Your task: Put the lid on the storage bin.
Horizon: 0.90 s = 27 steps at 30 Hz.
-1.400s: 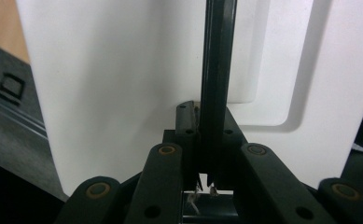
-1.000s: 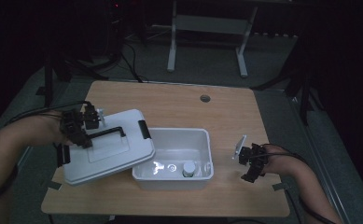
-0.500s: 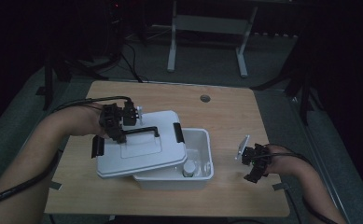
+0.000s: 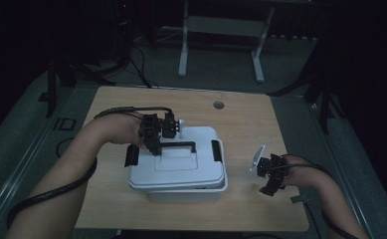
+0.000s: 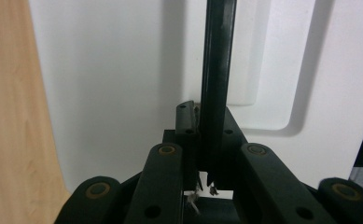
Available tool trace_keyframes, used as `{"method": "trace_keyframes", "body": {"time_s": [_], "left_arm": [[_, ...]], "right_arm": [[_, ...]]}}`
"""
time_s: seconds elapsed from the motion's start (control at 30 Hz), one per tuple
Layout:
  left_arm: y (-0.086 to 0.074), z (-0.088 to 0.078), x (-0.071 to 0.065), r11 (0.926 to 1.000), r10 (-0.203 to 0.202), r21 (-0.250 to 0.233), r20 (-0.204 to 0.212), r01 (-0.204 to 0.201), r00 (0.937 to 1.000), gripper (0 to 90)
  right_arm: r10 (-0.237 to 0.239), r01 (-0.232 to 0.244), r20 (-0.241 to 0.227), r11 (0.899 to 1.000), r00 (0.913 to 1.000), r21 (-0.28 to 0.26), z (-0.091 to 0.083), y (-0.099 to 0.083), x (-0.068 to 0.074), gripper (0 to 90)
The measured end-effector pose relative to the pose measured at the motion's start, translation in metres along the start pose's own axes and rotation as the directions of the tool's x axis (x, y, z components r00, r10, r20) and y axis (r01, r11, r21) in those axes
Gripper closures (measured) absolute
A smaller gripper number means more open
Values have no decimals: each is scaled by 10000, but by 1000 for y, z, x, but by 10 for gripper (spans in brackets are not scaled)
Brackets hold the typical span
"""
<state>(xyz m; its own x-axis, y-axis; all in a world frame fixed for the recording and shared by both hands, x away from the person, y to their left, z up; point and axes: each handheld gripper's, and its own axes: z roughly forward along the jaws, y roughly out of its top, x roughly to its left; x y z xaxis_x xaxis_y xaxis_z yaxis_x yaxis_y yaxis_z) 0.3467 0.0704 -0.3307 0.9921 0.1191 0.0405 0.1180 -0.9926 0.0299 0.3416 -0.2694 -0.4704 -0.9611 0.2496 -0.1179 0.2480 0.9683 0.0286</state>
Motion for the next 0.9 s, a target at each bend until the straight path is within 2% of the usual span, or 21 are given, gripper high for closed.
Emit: {"method": "trace_keyframes", "body": {"time_s": [0.17, 0.3, 0.33, 0.37, 0.63, 0.9], "left_arm": [[15, 15, 0, 9993, 358, 120, -4, -358, 9994, 836], [22, 22, 2, 9990, 395, 200, 12, -395, 9992, 836], [23, 24, 2, 9991, 368, 187, 148, -371, 9992, 836], [25, 25, 2, 9987, 469, 207, 107, -471, 9988, 836], [24, 41, 9, 9995, 251, 190, 282, -257, 9993, 835], [27, 42, 10, 9991, 285, 291, 280, -293, 9992, 835]], "right_arm": [[-104, 104, -30, 9999, 9999, -40, 1, 2, 1, 171], [-152, 152, -26, 9999, 9999, -46, 2, 4, 1, 171], [-162, 161, -29, 9999, 9999, -53, 2, 4, 1, 171], [-149, 149, -44, 9999, 9999, -63, 2, 4, 1, 171], [-179, 178, -84, 9998, 9998, -56, 4, 4, 2, 170], [-168, 168, -143, 9999, 9998, 30, 7, 5, 2, 171]]}}
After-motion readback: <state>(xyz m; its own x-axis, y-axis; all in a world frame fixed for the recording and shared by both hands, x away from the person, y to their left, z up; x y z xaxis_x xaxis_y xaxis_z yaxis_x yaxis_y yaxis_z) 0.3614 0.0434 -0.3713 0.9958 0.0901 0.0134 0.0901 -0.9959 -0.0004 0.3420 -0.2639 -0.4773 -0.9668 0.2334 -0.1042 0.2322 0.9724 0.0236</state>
